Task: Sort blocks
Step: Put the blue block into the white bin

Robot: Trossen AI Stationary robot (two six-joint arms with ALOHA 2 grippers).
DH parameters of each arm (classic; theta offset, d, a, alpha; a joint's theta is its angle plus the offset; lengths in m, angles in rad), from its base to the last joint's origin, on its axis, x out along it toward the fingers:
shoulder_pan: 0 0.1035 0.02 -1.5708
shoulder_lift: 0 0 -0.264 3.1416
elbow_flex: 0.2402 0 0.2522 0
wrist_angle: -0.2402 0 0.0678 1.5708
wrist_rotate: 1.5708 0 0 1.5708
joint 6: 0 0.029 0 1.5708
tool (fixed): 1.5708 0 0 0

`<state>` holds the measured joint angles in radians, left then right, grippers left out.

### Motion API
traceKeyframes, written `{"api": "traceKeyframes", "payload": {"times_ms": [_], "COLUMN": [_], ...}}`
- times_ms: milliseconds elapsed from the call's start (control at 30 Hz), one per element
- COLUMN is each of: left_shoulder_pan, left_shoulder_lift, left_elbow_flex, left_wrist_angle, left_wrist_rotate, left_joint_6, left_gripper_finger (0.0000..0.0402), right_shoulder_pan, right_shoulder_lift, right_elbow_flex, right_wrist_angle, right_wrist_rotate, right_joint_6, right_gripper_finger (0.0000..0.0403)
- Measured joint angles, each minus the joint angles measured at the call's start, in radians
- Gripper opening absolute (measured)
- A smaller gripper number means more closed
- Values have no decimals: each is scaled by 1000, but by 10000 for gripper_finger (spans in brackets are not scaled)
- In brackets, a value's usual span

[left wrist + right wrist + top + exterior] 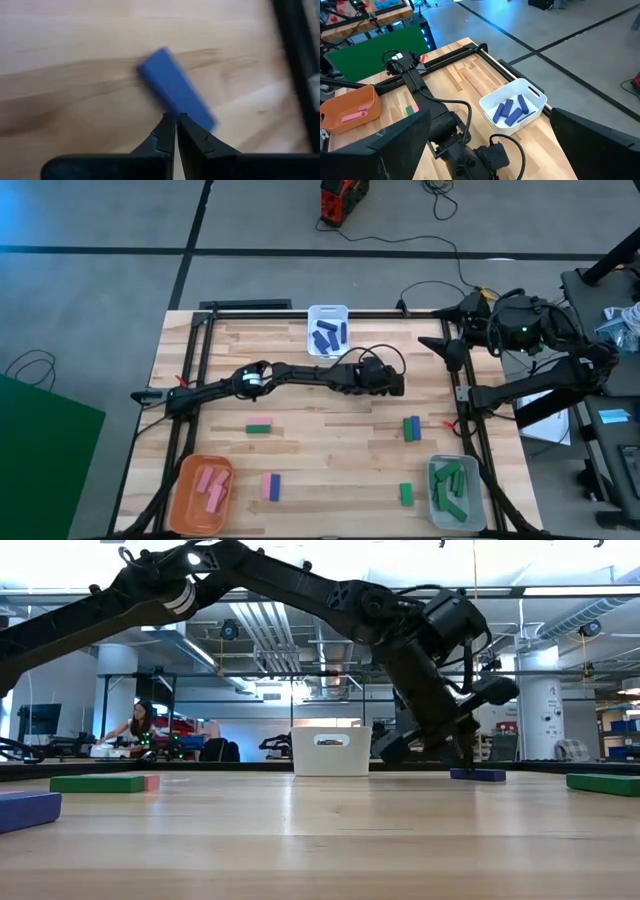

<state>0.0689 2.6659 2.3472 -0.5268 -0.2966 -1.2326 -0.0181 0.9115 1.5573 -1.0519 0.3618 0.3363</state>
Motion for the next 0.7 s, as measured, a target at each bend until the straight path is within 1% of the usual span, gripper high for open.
{"api": "traceKeyframes", "payload": {"times_ms": [167, 333, 567, 700], "left_shoulder_pan": [2, 8, 8, 7], "left_shoulder_lift": [1, 42, 43, 37], "left_elbow_flex": [8, 9, 13, 13], "left_wrist_angle": [115, 153, 84, 49], "left_wrist_rotate": [-5, -16, -13, 14], "left_joint_6": [11, -28, -61, -79], "left_gripper_finger": [0, 0, 0, 0], "right_shoulder_pan": [0, 0, 0, 0], "right_shoulder_lift": [0, 0, 0, 1], "right_elbow_flex": [-1, -2, -2, -3], "right_wrist_angle": [-1, -16, -37, -37], "right_wrist_rotate": [0, 1, 1, 4], "right_joint_6": [0, 0, 2, 1], "right_gripper_finger": [400, 400, 400, 400]}}
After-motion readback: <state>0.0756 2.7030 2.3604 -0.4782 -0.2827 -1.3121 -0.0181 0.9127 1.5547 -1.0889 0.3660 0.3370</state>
